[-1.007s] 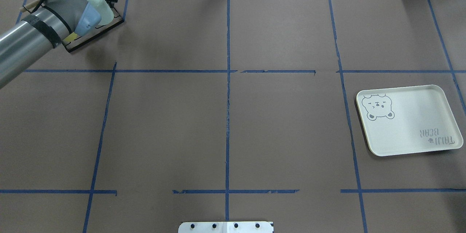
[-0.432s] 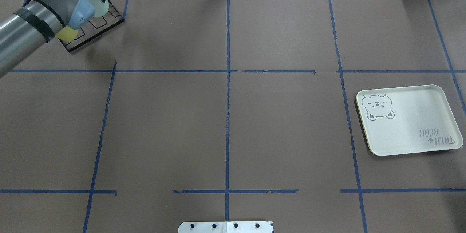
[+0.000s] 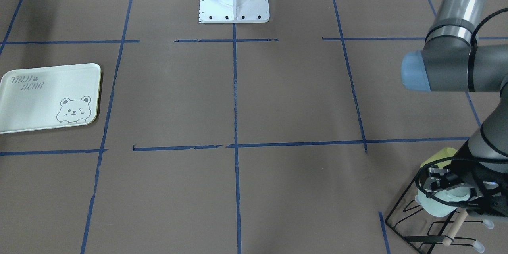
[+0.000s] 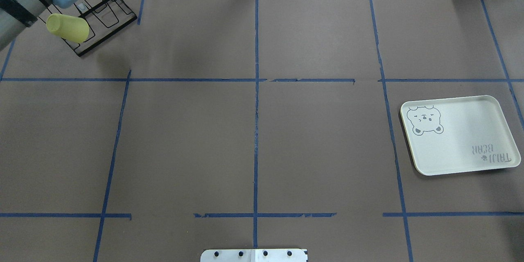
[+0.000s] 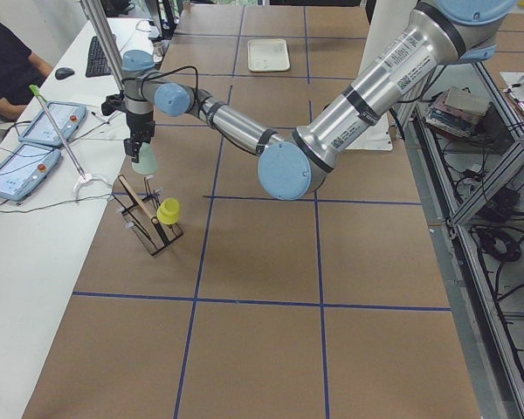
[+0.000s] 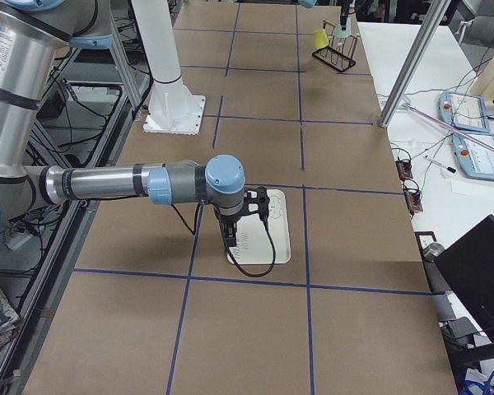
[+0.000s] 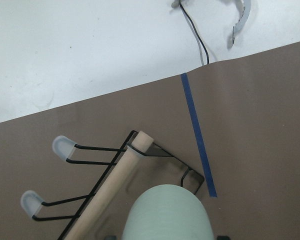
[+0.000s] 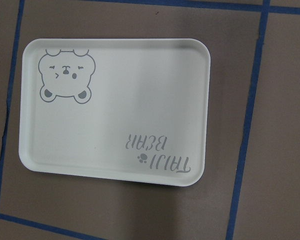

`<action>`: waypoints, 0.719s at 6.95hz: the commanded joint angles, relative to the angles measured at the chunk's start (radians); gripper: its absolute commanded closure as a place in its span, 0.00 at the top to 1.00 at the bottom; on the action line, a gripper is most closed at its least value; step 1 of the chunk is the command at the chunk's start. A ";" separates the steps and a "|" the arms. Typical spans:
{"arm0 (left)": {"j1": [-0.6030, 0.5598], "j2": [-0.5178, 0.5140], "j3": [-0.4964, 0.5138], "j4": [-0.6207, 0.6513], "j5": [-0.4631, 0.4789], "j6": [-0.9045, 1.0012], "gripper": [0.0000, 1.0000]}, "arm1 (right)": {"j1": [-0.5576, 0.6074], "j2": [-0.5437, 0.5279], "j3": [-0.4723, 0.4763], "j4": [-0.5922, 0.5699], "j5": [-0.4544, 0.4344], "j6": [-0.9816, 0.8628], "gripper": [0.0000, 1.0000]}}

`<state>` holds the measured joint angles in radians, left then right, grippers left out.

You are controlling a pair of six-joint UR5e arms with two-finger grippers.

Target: Left arm grabs green cup and hands to right arm on tray

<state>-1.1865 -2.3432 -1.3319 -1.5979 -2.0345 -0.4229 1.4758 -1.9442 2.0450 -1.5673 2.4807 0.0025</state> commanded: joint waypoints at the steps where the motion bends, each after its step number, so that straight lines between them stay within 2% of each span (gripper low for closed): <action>1: 0.008 0.076 -0.208 0.035 -0.130 -0.206 0.00 | -0.041 0.039 0.004 0.012 0.029 0.049 1.00; 2: 0.077 0.076 -0.284 0.030 -0.174 -0.449 0.00 | -0.117 0.106 0.006 0.070 0.033 0.215 1.00; 3: 0.169 0.079 -0.353 -0.020 -0.174 -0.702 0.00 | -0.218 0.160 0.004 0.211 0.015 0.429 1.00; 4: 0.235 0.093 -0.375 -0.144 -0.174 -0.876 0.00 | -0.265 0.188 0.004 0.330 -0.029 0.524 1.00; 5: 0.299 0.141 -0.380 -0.318 -0.170 -1.039 0.01 | -0.314 0.195 0.006 0.395 -0.029 0.580 1.00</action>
<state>-0.9659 -2.2423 -1.6912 -1.7451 -2.2051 -1.2546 1.2264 -1.7715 2.0497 -1.2750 2.4670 0.4828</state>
